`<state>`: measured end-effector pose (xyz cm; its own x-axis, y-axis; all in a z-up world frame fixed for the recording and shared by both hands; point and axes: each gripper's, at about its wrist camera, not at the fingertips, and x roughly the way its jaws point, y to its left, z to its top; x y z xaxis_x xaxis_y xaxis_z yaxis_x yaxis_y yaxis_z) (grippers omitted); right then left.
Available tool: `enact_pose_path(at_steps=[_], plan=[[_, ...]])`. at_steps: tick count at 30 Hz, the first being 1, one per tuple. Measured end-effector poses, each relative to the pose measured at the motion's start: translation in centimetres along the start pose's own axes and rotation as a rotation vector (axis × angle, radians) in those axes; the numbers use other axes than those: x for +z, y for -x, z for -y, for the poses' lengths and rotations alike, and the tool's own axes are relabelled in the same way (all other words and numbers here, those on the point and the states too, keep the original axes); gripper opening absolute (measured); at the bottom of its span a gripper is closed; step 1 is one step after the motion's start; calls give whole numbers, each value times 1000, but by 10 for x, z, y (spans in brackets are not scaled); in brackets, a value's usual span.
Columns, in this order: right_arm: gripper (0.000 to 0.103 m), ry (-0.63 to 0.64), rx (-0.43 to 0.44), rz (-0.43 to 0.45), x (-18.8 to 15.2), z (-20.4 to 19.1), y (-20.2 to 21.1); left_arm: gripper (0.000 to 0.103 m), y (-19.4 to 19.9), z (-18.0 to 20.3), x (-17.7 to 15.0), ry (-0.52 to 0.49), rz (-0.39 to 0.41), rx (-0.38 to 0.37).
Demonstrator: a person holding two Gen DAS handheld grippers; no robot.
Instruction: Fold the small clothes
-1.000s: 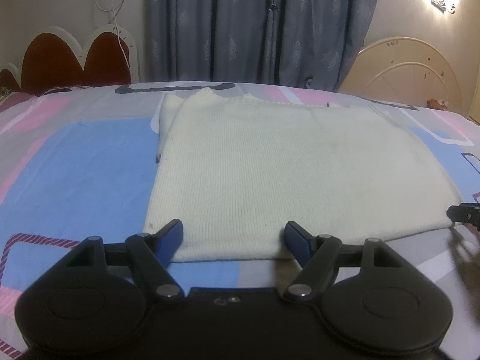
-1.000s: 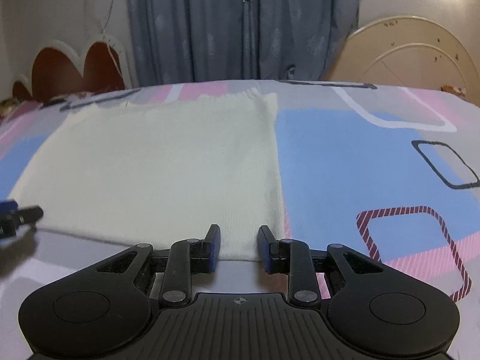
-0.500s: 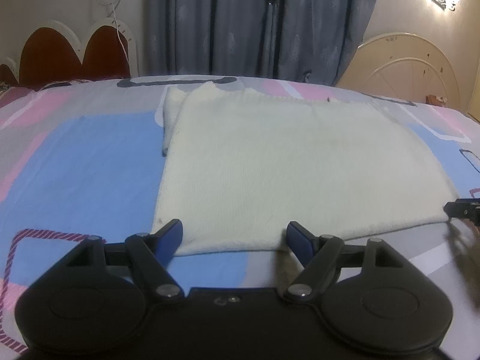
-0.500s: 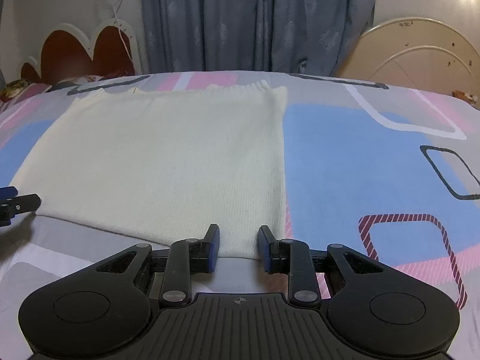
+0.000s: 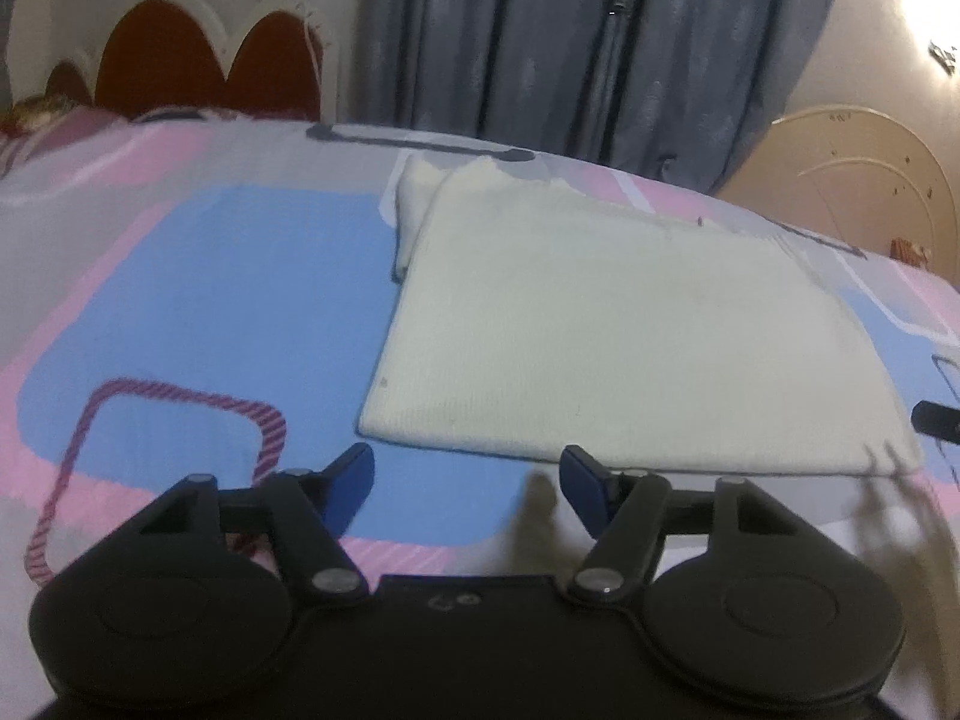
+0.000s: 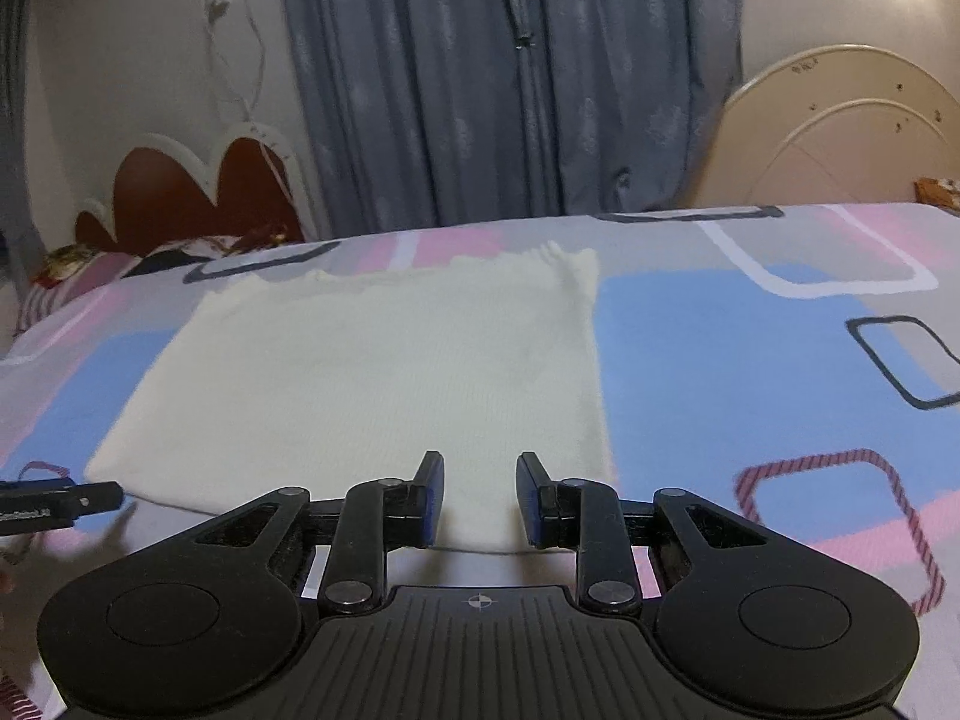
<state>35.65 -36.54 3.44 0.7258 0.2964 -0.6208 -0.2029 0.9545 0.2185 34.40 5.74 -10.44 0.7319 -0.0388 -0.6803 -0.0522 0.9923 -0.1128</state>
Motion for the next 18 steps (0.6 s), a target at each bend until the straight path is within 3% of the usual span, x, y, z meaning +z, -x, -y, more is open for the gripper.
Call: enact_pose_path(at_steps=[4, 9, 14, 18], plan=[[27, 5, 17, -4, 3, -5, -4, 58, -1, -9, 0, 96, -23, -41], [27, -2, 43, -1, 11, -11, -12, 63, -8, -26, 1, 312, -60, -154], [27, 3, 81, 3, 24, -22, -28, 64, -25, -48, 1, 565, -40, -252], [27, 7, 118, 2, 31, -33, -48, 57, -39, -57, 2, 674, 2, -287]])
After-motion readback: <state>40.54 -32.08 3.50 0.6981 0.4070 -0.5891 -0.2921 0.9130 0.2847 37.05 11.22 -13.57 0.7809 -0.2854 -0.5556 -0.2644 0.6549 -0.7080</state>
